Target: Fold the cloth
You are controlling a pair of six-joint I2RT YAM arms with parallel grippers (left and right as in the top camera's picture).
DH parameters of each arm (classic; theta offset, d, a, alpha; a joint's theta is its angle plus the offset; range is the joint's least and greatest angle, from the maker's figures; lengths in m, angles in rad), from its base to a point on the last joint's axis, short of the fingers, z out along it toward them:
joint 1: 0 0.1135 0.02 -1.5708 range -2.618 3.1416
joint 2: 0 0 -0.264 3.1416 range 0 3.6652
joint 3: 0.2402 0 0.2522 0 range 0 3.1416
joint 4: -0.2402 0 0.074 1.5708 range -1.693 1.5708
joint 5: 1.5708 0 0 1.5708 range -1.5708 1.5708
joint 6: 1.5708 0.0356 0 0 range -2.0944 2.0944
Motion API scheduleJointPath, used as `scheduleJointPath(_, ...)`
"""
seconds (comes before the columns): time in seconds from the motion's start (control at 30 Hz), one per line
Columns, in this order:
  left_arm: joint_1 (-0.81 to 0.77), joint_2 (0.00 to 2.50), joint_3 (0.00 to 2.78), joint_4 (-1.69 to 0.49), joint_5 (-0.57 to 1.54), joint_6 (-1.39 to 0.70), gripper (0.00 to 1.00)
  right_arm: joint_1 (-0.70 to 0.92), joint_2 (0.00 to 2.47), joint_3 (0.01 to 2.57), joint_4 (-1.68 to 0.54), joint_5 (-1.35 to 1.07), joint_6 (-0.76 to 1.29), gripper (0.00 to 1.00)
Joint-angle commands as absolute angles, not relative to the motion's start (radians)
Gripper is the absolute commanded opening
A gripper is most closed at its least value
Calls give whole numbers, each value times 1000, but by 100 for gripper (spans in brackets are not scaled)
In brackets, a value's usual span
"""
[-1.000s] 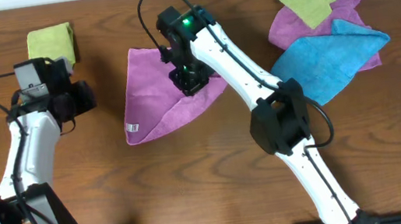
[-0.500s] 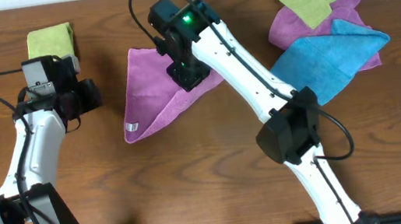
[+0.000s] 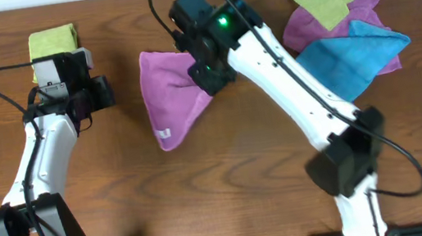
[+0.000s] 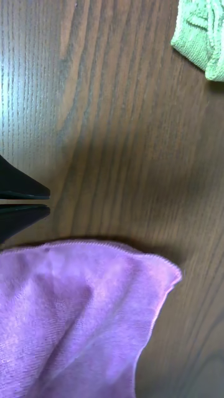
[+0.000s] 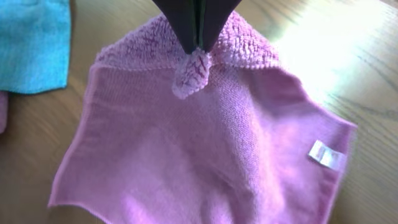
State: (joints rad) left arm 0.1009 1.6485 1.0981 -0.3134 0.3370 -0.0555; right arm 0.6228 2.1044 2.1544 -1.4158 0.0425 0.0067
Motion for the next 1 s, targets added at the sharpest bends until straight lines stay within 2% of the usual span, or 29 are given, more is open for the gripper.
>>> scheduleJointPath(0.0,101,1668,1095,-313,333,-74,6,614,1979,1960,-1349,51,-3,2)
scheduleJointPath(0.13,87,1676,1095,-312,345,-95,6,617,1888,1726,-1237,17,-4,2)
scheduleJointPath(0.27,24,1681,1095,-286,375,-98,6,615,1869,1654,-1215,-7,-7,2)
scheduleJointPath(0.3,-7,1681,1095,-261,375,-101,5,616,1870,1639,-1212,-15,-9,5)
scheduleJointPath(0.37,-53,1682,1095,-218,375,-117,6,616,1870,1606,-1205,-16,-8,73)
scheduleJointPath(0.47,-94,1684,1095,-176,374,-136,6,611,1870,1597,-1203,-16,-8,89)
scheduleJointPath(0.53,-107,1691,1095,-170,377,-139,6,602,1870,1597,-1197,-17,-8,92)
scheduleJointPath(0.67,-120,1751,1095,-164,447,-145,6,574,1870,1597,-1166,-16,-8,87)
scheduleJointPath(0.8,-124,1810,1095,-129,489,-177,6,525,1870,1597,-1130,-32,-8,68)
scheduleJointPath(0.87,-125,1819,1095,-114,533,-177,6,496,1870,1596,-1103,-59,-8,52)
scheduleJointPath(0.97,-125,1820,1095,-115,577,-177,6,459,1870,1582,-1055,-88,-8,1)
